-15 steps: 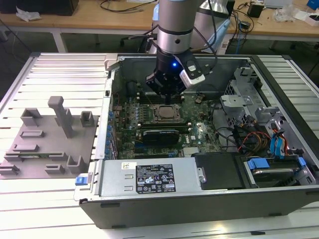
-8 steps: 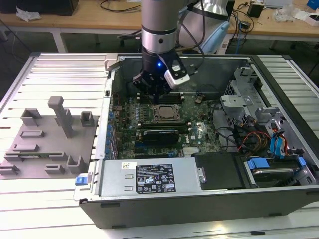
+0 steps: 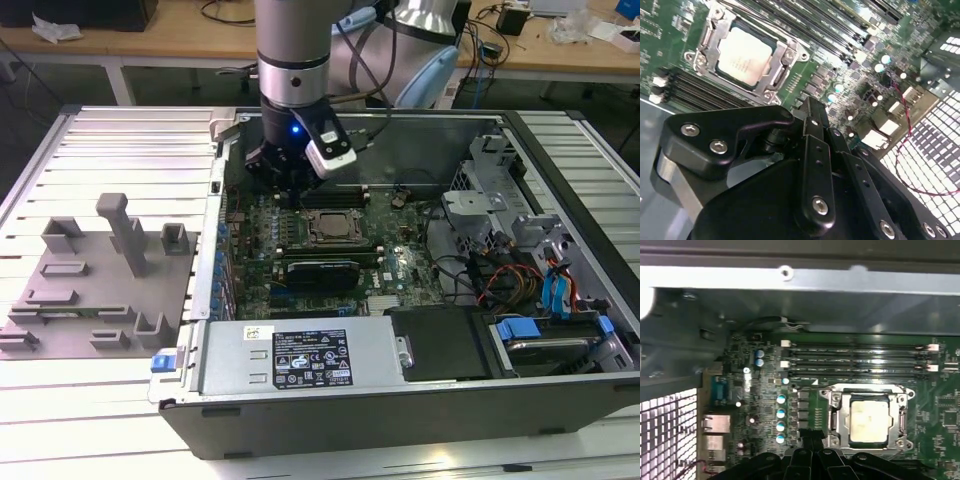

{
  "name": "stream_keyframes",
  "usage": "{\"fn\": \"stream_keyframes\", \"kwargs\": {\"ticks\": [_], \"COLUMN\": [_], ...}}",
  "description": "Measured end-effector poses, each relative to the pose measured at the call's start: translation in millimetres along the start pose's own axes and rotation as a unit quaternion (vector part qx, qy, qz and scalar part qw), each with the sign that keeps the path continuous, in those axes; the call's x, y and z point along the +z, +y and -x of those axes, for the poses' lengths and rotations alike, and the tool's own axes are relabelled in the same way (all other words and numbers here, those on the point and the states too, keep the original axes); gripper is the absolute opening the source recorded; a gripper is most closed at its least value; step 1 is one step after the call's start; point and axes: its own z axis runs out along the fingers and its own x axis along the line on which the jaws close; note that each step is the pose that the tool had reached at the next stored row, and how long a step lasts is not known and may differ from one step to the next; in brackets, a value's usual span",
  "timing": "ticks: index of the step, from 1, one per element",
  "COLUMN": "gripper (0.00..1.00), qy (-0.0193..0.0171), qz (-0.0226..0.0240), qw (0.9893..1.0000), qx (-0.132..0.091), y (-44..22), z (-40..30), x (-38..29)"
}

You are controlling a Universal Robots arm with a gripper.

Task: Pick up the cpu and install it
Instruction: 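Install the first cpu locking lever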

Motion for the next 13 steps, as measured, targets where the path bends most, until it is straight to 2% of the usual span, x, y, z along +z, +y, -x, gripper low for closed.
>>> {"fn": "stream_keyframes", "kwargs": {"ticks": [3,4,5,7,10,13], "gripper": [0.11,0.11,0.11,0.11,0.11,0.11], "qy": [-0.0003,-0.0004,-0.0005,-0.0007,-0.0008,-0.001], "qz": [0.0122,0.0169,0.0237,0.033,0.0386,0.0446], "qw": [0.9999,0.9999,0.9997,0.9995,0.9993,0.999], "qx": [0.0,0.0,0.0,0.0,0.0,0.0], "y": [0.1,0.2,0.2,0.2,0.2,0.3], "z": [-6.9,-7.9,-8.6,-8.9,-9.0,-12.3], "x": [0.0,0.0,0.0,0.0,0.0,0.0]}}
